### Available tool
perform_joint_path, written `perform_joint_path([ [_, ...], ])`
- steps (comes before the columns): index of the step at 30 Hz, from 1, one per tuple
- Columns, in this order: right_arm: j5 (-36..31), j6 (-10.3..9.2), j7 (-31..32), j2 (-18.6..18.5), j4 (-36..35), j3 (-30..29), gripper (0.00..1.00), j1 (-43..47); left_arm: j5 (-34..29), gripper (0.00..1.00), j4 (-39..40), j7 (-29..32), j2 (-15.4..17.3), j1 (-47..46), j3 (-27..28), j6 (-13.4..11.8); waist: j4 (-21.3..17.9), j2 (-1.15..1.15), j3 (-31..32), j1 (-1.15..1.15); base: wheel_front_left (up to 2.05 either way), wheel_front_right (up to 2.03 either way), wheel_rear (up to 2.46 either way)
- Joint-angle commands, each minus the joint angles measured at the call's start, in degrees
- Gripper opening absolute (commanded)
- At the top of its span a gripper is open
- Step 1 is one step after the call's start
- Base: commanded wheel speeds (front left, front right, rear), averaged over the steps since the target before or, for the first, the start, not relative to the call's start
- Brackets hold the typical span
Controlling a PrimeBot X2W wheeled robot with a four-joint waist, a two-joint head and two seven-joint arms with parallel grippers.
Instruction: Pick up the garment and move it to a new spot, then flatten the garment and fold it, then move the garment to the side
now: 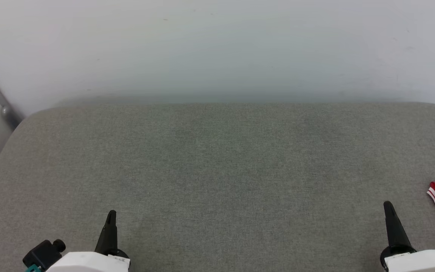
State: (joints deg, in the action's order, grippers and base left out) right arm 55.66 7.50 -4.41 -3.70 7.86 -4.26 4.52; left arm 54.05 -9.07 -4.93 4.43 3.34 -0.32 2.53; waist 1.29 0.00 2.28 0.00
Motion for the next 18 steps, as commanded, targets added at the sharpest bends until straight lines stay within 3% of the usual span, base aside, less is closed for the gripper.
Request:
perform_joint_path([
  [1,1.88,0.0,0.33,-0.54,-0.18,0.0,0.0,-2.16,1.85,0.0,0.33,0.36,0.16,-1.48,0.3,0.46,-0.02,0.0,-0.05,0.0,0.0,0.0,0.0],
  [18,12.51,0.0,3.07,-0.55,1.69,-0.2,0.0,-4.64,13.1,0.0,-1.16,3.15,0.16,-3.96,1.64,1.82,-0.32,0.0,-0.61,0.0,0.0,0.0,0.0],
])
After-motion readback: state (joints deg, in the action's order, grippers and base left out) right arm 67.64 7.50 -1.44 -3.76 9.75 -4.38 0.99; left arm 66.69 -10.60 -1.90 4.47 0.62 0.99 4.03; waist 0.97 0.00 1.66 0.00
